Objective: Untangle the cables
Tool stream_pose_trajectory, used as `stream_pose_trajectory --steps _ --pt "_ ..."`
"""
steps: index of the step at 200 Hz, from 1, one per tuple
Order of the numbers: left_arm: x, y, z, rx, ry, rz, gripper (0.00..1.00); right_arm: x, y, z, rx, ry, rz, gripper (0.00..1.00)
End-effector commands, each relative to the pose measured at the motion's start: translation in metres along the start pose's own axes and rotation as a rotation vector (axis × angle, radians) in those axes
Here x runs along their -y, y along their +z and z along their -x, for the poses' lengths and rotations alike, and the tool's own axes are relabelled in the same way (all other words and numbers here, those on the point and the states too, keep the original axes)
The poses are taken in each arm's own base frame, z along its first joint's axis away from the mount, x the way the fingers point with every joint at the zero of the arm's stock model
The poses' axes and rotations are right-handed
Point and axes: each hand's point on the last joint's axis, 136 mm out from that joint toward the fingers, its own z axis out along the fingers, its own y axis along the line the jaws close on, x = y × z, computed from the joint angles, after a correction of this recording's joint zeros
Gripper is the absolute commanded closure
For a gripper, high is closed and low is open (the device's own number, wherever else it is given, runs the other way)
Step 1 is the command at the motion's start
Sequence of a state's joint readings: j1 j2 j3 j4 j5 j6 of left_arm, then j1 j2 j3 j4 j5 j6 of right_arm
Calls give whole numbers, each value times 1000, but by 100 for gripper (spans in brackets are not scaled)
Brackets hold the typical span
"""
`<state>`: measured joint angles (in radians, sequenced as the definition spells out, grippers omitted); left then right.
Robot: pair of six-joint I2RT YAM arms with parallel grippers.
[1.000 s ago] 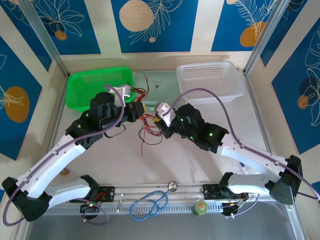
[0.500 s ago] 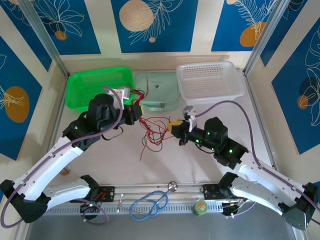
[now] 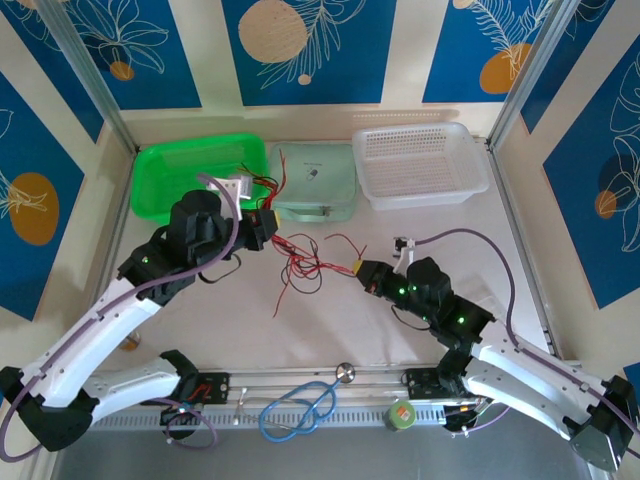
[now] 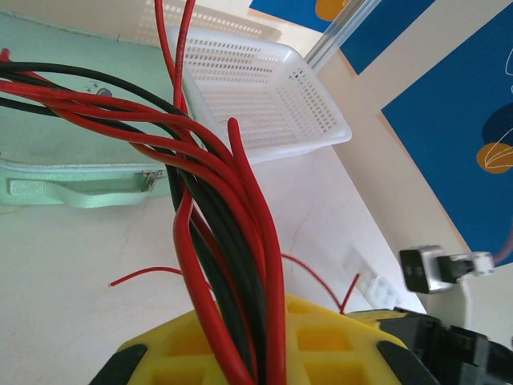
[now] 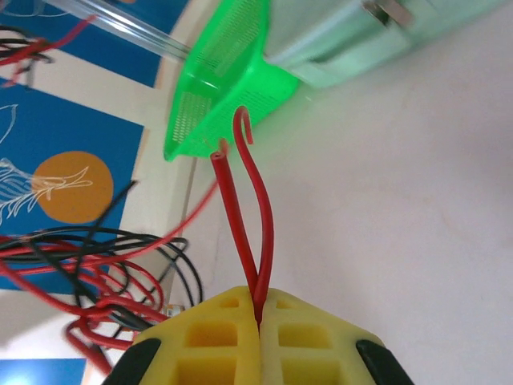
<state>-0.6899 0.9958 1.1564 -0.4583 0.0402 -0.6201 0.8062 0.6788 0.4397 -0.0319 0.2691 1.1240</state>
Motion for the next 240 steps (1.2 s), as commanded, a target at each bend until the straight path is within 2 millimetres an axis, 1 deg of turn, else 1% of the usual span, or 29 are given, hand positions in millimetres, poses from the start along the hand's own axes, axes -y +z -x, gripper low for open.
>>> stream_pose_trajectory --steps 1,8,21,29,43,58,71,79,95,117,142,172,199,231,240 --pt "2 -16 30 127 24 8 100 47 -4 -21 -60 94 -196 100" --pt "2 -16 31 132 24 7 100 46 -6 -22 -77 67 -207 99" --pt "3 -17 33 141 25 5 100 40 -11 -23 -121 -13 -230 93" --pt "3 -16 34 144 24 4 100 34 -14 -22 -148 -83 -238 87" --pt "4 -15 35 148 25 -1 100 19 -20 -18 -193 -220 -232 73" --pt "5 -14 35 146 23 -5 100 -3 -24 -14 -232 -364 -199 58" --pt "6 -12 35 145 22 -8 100 -20 -26 -10 -248 -469 -181 48" --pt "6 -12 35 144 20 -10 100 -31 -27 -7 -255 -538 -166 44" --pt "6 -10 35 143 14 -10 100 -50 -24 -7 -263 -667 -149 41" --pt "5 -7 35 140 6 -6 100 -78 -13 -14 -267 -853 -99 39" --pt "6 -6 35 131 4 -8 100 -104 14 -21 -238 -1080 -78 39" --pt "7 -5 34 124 0 -15 100 -127 48 -20 -207 -1239 -84 42" --pt "8 -6 34 124 -3 -16 100 -140 66 -14 -166 -1291 -97 45" --pt "8 -9 34 127 2 -17 100 -137 79 -8 -149 -1297 -132 54" --pt "9 -11 35 128 5 -18 100 -136 82 -7 -147 -1292 -131 58"
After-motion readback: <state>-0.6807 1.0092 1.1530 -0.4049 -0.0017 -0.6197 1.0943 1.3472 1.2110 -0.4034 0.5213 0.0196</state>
